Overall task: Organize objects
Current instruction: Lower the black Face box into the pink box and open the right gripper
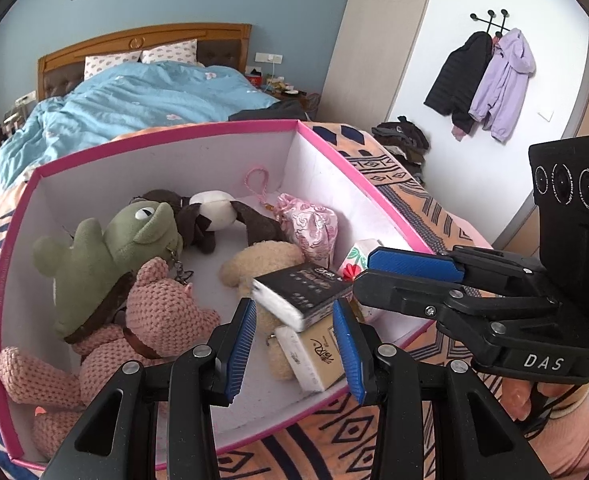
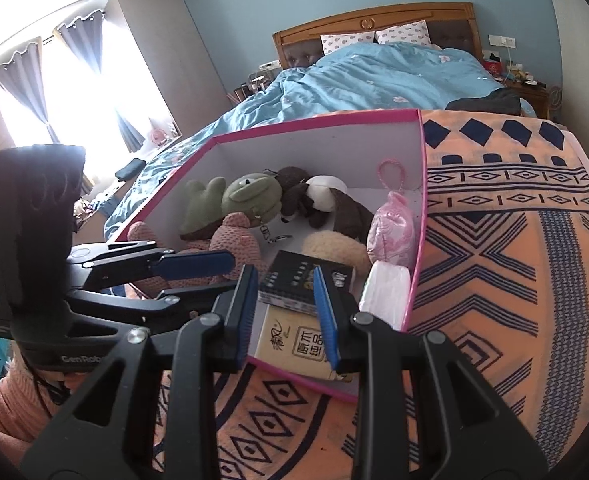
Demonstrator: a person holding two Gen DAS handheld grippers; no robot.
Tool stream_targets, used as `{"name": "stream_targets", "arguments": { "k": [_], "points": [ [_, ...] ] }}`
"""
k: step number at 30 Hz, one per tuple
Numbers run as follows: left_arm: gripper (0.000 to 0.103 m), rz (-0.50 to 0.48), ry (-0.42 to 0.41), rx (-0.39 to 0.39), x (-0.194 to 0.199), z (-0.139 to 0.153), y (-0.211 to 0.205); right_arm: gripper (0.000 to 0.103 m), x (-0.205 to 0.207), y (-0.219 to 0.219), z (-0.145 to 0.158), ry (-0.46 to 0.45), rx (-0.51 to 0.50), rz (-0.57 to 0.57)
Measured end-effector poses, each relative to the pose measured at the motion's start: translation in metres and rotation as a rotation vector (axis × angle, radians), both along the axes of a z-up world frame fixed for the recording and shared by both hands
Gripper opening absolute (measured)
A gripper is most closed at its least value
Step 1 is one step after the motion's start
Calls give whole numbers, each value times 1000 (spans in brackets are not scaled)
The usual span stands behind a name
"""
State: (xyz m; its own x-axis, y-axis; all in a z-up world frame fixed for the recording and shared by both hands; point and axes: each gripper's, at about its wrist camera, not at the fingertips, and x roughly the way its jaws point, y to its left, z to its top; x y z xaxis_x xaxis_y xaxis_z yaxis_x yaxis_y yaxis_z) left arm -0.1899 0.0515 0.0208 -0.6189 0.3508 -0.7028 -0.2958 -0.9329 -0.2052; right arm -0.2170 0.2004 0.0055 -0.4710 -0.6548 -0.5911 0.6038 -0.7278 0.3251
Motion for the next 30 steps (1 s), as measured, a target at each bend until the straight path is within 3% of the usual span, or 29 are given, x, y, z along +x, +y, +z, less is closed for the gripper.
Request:
{"name": "stream_targets", "arguments": {
  "k": [2, 6, 8, 11, 13, 15, 17, 18, 20, 23, 26, 30],
  "points": [
    [42, 2, 14, -5, 4, 0, -1, 32, 1, 0, 0, 7, 9, -6],
    [56, 14, 69, -14, 18, 4, -4, 32, 3, 1, -1, 13, 9, -8],
    [61, 24, 99, -13, 28, 7, -6, 39, 6, 2, 0, 22, 10, -7],
    [74, 40, 146, -19, 43, 12, -9, 42, 15, 1, 1, 52, 21, -5],
    [75, 52, 182, -27, 55, 16, -11, 50, 21, 1, 3, 71, 23, -2],
    [91, 76, 209, -38, 67, 20, -15, 58, 29, 2, 5, 93, 23, -8],
    [97, 102, 257, -43, 85, 22, -18, 65, 38, 2, 6, 116, 25, -8],
    [97, 111, 270, -51, 92, 22, -19, 68, 45, 2, 7, 131, 29, -11],
    [100, 143, 284, -66, 106, 20, -22, 87, 57, 2, 6, 161, 28, -15],
    [103, 194, 266, -63, 117, 13, -28, 102, 79, 2, 4, 216, 42, -29],
    [103, 248, 238, -66, 127, 0, -31, 103, 100, 1, -2, 258, 56, -61],
    [103, 278, 195, -63, 135, -16, -32, 103, 116, -5, -17, 249, 94, -72]
  ]
}}
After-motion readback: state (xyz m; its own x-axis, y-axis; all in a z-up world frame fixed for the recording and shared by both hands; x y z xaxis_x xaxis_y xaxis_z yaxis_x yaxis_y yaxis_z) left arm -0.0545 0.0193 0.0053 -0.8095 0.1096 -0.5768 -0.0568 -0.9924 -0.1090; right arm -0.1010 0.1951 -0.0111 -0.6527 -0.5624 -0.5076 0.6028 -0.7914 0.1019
